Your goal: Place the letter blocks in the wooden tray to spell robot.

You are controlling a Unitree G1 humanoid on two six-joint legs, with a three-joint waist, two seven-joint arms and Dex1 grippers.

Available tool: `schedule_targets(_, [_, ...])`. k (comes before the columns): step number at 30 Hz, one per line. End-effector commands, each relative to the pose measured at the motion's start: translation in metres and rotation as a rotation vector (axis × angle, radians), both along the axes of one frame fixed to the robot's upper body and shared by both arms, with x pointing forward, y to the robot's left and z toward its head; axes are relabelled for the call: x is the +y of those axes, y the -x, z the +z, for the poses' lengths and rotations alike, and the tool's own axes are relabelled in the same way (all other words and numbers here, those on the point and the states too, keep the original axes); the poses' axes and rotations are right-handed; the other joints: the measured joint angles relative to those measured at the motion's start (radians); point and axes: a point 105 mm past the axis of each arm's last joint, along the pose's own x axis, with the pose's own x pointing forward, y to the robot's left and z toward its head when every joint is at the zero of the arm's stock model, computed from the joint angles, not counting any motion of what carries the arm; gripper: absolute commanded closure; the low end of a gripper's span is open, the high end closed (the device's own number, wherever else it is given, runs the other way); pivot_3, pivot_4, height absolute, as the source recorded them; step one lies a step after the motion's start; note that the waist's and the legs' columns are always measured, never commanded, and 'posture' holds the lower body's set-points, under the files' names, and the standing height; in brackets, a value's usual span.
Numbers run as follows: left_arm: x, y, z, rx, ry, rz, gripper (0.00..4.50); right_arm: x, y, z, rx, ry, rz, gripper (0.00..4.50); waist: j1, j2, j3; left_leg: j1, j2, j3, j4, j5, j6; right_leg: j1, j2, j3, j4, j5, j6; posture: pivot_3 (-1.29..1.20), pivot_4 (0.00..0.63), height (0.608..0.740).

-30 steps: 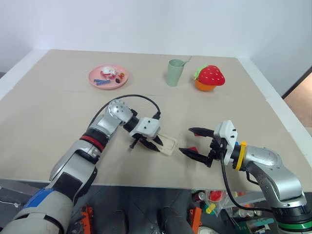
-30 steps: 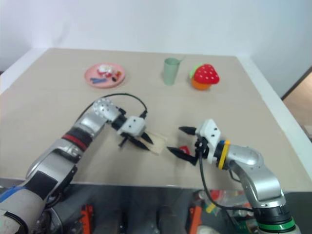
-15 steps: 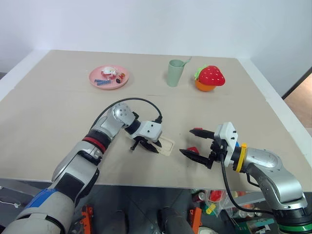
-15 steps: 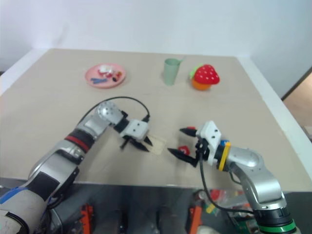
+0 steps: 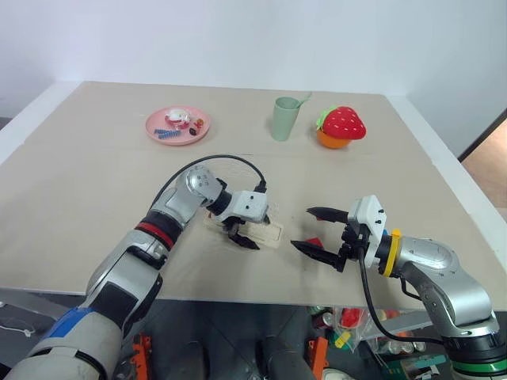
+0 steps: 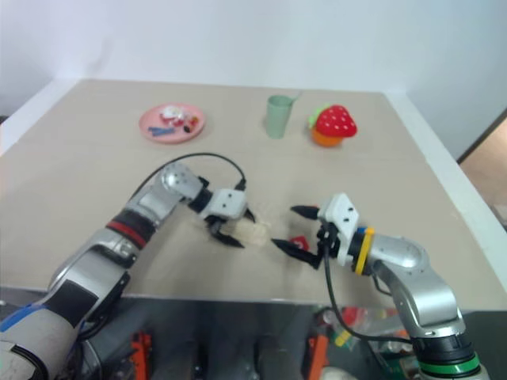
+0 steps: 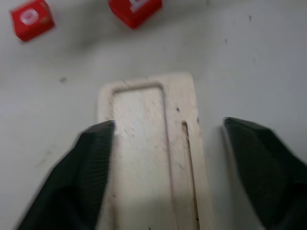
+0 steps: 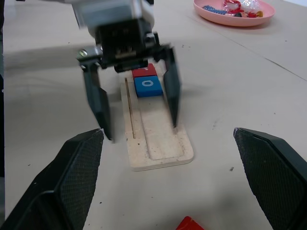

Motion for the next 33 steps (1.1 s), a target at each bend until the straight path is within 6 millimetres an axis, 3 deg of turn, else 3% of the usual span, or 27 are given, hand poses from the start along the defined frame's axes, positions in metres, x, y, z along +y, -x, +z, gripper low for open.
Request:
schedule_targets(1, [0.004,0.008,0.029,0.027,0.109,-0.005,0.08,-0.003,-0.001,0.012,-0.041,0.008,0.003,0.00,-0.001,0.000,0.000,0.000,0.000,0.000,0.000,0.000,0.001,0.000,0.000,0.000,0.000,0.000,0.000,0.00,0.150,0.740])
schedule_targets(5, [0.016,0.027,0.048,0.146,0.222,-0.004,0.08,-0.007,-0.002,0.009,-0.033,0.030,0.001,0.00,-0.003,0.002,0.001,0.000,0.001,0.000,0.000,-0.001,0.001,0.000,0.001,0.000,0.001,-0.001,-0.001,0.00,0.150,0.740])
schedule_targets(9, [0.033,0.053,0.052,0.265,0.324,0.002,0.08,-0.014,-0.003,0.004,-0.030,0.068,0.011,0.00,-0.002,0.003,0.001,0.001,0.002,-0.001,0.000,-0.001,0.001,0.000,0.001,-0.001,0.001,-0.001,-0.001,0.00,0.150,0.740])
schedule_targets(15, [0.052,0.073,0.045,0.334,0.460,0.127,0.08,-0.028,-0.010,-0.003,-0.024,0.138,0.036,0.00,-0.002,0.003,0.001,0.002,0.002,0.000,0.001,-0.001,0.001,0.001,-0.001,-0.001,0.001,-0.001,-0.002,0.00,0.150,0.740])
schedule_targets(22, [0.050,0.084,0.033,0.271,0.640,0.341,0.08,-0.033,-0.019,-0.001,-0.031,0.096,0.016,0.00,-0.001,0.003,0.001,0.002,0.002,0.000,0.001,0.000,0.001,0.002,-0.001,-0.001,0.001,0.000,-0.002,0.00,0.150,0.740])
schedule_targets(28, [0.057,0.083,0.027,0.206,0.680,0.455,0.08,-0.020,-0.016,0.020,-0.130,-0.045,-0.296,0.00,0.001,0.004,0.001,0.003,0.002,-0.002,0.001,0.000,0.000,0.002,0.000,-0.002,0.001,0.000,-0.002,0.00,0.150,0.740])
schedule_targets(33, [0.063,0.081,0.025,0.173,0.666,0.489,0.08,0.001,0.009,0.012,-0.160,-0.072,-0.482,0.00,0.001,0.005,0.000,0.002,0.002,-0.003,0.000,0.000,-0.001,0.001,-0.001,-0.003,0.001,-0.001,-0.003,0.00,0.150,0.740])
